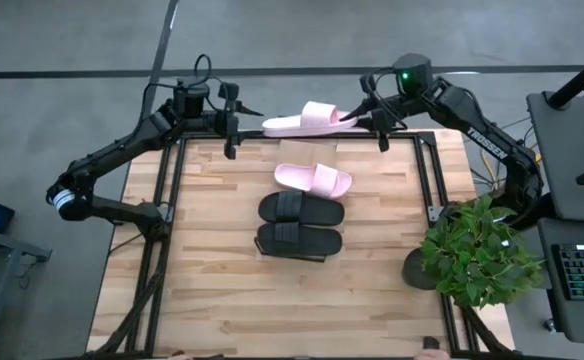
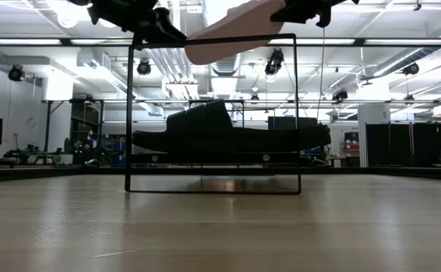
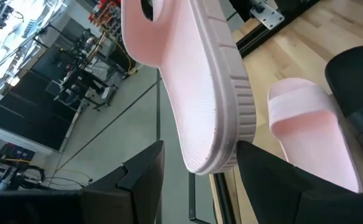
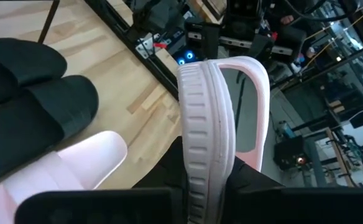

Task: Pick and place slides into the shelf
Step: Put the pink slides on the shelf

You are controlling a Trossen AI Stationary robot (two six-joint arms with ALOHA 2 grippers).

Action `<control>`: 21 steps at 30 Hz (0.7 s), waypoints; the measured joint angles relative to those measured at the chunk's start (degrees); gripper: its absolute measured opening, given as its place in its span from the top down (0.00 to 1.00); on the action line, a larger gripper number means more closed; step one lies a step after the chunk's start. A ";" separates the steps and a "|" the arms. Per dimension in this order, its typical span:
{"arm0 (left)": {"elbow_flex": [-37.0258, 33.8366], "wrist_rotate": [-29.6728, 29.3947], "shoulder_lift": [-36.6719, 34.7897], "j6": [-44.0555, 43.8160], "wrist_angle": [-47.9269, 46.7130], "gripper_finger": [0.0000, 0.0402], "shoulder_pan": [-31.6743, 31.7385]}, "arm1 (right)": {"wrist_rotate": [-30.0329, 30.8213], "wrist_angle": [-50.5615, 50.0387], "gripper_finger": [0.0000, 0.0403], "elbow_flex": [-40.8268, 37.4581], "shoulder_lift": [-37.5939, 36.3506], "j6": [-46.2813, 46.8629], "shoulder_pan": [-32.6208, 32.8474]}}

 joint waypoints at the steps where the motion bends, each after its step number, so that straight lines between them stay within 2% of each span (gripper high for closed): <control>1: 0.00 0.02 0.00 -0.02 0.00 0.53 0.00 | -0.10 0.34 0.94 0.00 0.00 -0.02 0.00; 10: -0.02 -0.20 -0.10 -0.48 -1.76 0.53 -0.28 | 1.43 2.23 0.94 0.00 -0.08 0.71 -0.74; 13: -0.02 -1.88 -0.26 -0.37 -1.64 0.53 -0.28 | 1.44 2.22 0.94 0.00 -0.17 1.16 -1.14; 21: -0.02 -1.49 1.22 -0.53 4.38 0.53 -0.65 | 0.34 3.83 0.94 0.00 0.67 2.72 -1.07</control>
